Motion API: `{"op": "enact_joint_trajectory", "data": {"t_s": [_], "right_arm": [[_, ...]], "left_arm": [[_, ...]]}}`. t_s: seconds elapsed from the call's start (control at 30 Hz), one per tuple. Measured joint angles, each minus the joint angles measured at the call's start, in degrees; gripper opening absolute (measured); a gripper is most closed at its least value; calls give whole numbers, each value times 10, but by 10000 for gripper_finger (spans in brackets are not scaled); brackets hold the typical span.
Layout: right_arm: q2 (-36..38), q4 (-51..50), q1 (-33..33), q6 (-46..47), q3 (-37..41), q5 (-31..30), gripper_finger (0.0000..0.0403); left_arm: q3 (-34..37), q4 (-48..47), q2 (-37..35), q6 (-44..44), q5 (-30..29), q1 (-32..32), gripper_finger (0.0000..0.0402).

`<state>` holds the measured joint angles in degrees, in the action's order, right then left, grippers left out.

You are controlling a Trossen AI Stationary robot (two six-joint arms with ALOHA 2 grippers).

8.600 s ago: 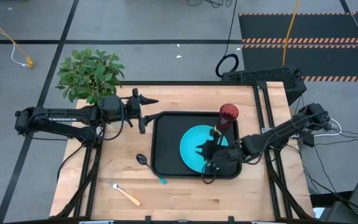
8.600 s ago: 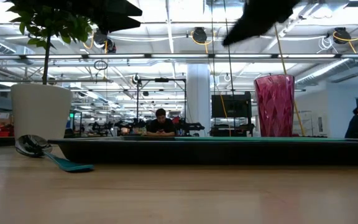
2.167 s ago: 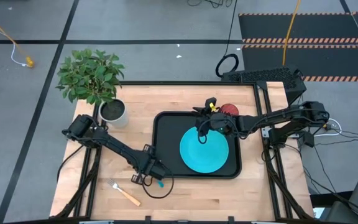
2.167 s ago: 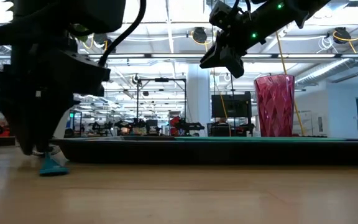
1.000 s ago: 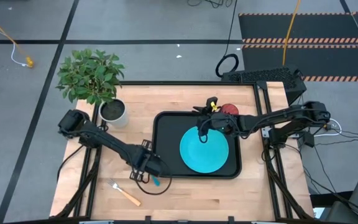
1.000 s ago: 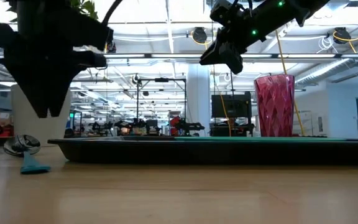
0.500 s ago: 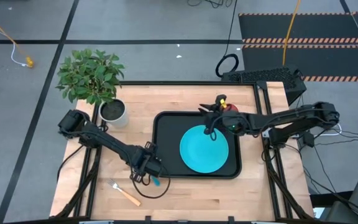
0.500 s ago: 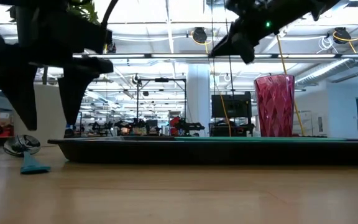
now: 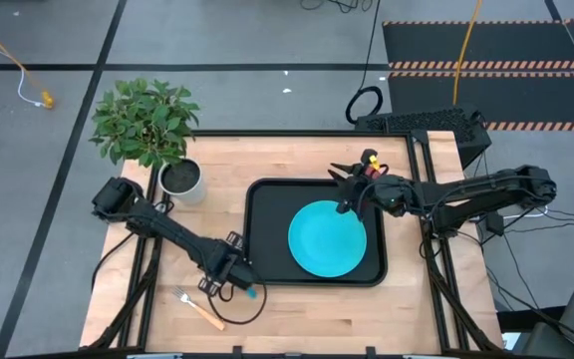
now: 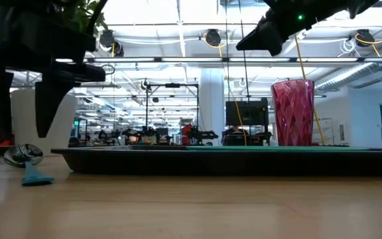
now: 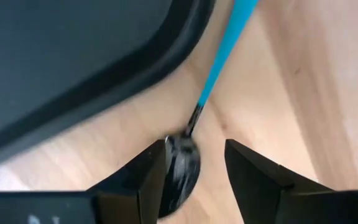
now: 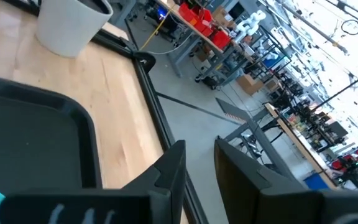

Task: Pick and place plate/cup/fork/spoon on tray
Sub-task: Put the blue spoon on the black serving tray to the left of the blue plate

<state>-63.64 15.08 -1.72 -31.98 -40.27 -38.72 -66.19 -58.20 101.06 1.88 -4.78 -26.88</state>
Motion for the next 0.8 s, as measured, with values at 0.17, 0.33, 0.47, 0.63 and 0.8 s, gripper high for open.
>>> {"op": "enact_joint_trajectory", "data": {"t_s": [0.17, 0.33, 0.47, 0.63, 0.8], "right_arm": [[0, -4, -2, 13, 0, 0, 77], [0, -4, -5, 1, 0, 0, 77], [0, -9, -5, 0, 0, 0, 77], [0, -12, -5, 5, 0, -1, 77], [0, -12, -4, 9, 0, -2, 77]], "left_arm": [[0, 32, 0, 32, -6, 1, 166], [27, 48, 0, 44, 17, 15, 169], [46, 56, 0, 72, 28, 23, 162], [76, 138, 0, 83, 48, 37, 150], [105, 163, -4, 85, 65, 44, 111]]}}
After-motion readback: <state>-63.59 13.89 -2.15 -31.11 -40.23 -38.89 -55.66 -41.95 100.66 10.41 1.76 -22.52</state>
